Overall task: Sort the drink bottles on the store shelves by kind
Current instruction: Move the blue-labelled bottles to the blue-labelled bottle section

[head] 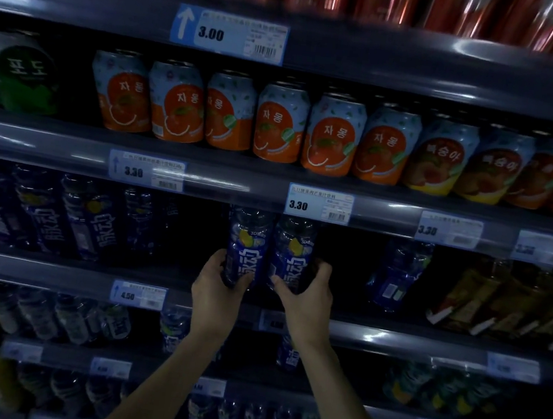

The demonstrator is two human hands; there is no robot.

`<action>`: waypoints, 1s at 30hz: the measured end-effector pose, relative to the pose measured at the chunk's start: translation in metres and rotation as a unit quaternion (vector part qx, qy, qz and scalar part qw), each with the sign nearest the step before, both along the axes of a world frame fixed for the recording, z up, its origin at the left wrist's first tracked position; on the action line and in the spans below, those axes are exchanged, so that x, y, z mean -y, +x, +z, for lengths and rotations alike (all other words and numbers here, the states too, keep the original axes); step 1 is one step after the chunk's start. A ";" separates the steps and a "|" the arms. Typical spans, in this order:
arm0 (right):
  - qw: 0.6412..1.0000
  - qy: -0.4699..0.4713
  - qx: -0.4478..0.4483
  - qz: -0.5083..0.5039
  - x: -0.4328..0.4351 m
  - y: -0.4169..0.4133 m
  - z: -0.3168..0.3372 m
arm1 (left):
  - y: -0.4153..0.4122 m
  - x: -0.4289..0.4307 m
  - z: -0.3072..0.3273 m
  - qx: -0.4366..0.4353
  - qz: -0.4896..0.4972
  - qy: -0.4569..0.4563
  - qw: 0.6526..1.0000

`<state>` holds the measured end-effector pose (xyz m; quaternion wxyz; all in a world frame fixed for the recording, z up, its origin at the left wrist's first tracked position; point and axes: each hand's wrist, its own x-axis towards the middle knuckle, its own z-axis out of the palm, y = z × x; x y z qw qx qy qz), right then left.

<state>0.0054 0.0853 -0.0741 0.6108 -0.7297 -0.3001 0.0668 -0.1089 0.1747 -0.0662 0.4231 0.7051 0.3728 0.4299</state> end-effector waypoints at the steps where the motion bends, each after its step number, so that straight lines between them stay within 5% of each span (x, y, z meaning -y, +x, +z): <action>1: 1.000 -0.005 0.000 0.000 0.002 0.000 -0.001 | 0.001 0.003 -0.001 0.002 0.006 0.002 1.000; 12: 0.992 -0.017 0.070 -0.108 0.058 0.031 -0.006 | 0.017 0.071 -0.015 -0.029 0.037 0.060 0.997; 18: 0.979 0.012 0.104 -0.174 0.085 0.061 0.002 | 0.049 0.109 -0.014 -0.053 -0.026 0.044 0.997; 23: 0.969 0.040 0.128 -0.208 0.101 0.086 0.005 | 0.078 0.127 -0.012 -0.116 -0.073 0.126 0.983; 30: 0.987 0.034 0.075 -0.138 0.109 0.119 0.010 | 0.098 0.133 -0.027 -0.229 -0.056 0.183 0.954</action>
